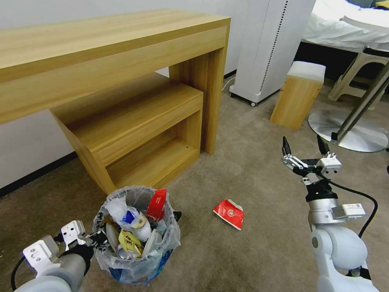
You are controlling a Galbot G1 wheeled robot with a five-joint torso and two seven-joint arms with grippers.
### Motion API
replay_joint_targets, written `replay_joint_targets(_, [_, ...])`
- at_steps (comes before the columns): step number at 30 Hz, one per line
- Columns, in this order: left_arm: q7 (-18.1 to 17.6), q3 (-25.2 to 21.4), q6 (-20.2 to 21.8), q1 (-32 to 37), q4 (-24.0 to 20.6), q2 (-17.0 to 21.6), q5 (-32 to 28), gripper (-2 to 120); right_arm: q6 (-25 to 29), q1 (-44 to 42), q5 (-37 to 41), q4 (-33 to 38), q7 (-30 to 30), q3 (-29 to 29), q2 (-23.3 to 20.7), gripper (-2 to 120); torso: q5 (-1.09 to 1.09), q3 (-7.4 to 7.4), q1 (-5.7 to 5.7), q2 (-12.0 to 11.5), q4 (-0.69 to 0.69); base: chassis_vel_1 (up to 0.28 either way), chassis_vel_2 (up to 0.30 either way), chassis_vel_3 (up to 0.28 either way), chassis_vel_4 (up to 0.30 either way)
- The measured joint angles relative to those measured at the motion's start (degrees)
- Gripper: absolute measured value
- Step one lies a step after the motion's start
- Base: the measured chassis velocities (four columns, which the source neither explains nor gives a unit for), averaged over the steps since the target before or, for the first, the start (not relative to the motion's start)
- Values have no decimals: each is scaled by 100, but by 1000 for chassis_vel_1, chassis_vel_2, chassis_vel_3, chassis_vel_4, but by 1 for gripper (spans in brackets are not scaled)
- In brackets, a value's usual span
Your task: Pick up the trash bin and place the garbage on the floor into it.
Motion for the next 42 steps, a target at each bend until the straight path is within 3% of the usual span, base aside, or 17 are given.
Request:
replay_joint_targets(7, [19,35,-2,-3,-1,2,42,1,-310,-75,-137,-1,178,-173,-66,100,-1,2,1,0,1,-96,96,112,-94])
replay_joint_targets(9, [22,43,-3,0,-1,9,45,1,-858,-122,-270,-20,221,-245,-235,100,0,2,1,0,0,-19,33,29,-14])
replay_joint_targets(10, [22,43,-3,0,-1,9,45,1,-858,-122,-270,-20,221,-245,-235,100,0,2,1,0,0,0,0,0,0])
replay_joint_targets(14, [23,43,-4,-8,-1,34,43,1,-2591,19,-173,-374,32,-529,-797,100,1,0,0,0,0,0,0,0,0])
replay_joint_targets(16, [22,44,-4,-8,-1,34,44,1,-2897,89,-160,-489,-29,-603,-924,100,2,1,0,0,0,0,0,0,0])
replay_joint_targets(18, [23,47,-5,-1,-1,31,59,1,-3439,422,-335,-1012,-426,-874,-1410,100,2,1,0,0,0,0,0,0,0])
replay_joint_targets(19, [23,47,-5,-1,-1,31,59,1,-3439,422,-335,-1012,-426,-874,-1410,100,2,1,0,0,0,0,0,0,0])
replay_joint_targets(22, [23,45,-7,13,-1,22,93,1,-3674,1048,-758,-1851,-1109,-1354,-2047,100,0,1,0,0,1,0,0,0,0])
replay_joint_targets(26, [23,45,-8,14,-1,5,133,1,-3782,1407,-829,-2457,-1631,-1750,-2261,100,1,1,1,0,1,0,0,0,0])
replay_joint_targets(30, [23,55,-10,-1,0,-24,182,1,-3499,1648,-1042,-2975,-2110,-2025,-2291,100,1,1,1,0,1,0,0,0,0])
replay_joint_targets(42, [23,226,-11,25,3,-155,429,1,-2574,2053,-1695,-4113,-2731,-2405,-2164,100,0,1,0,0,0,0,0,0,0])
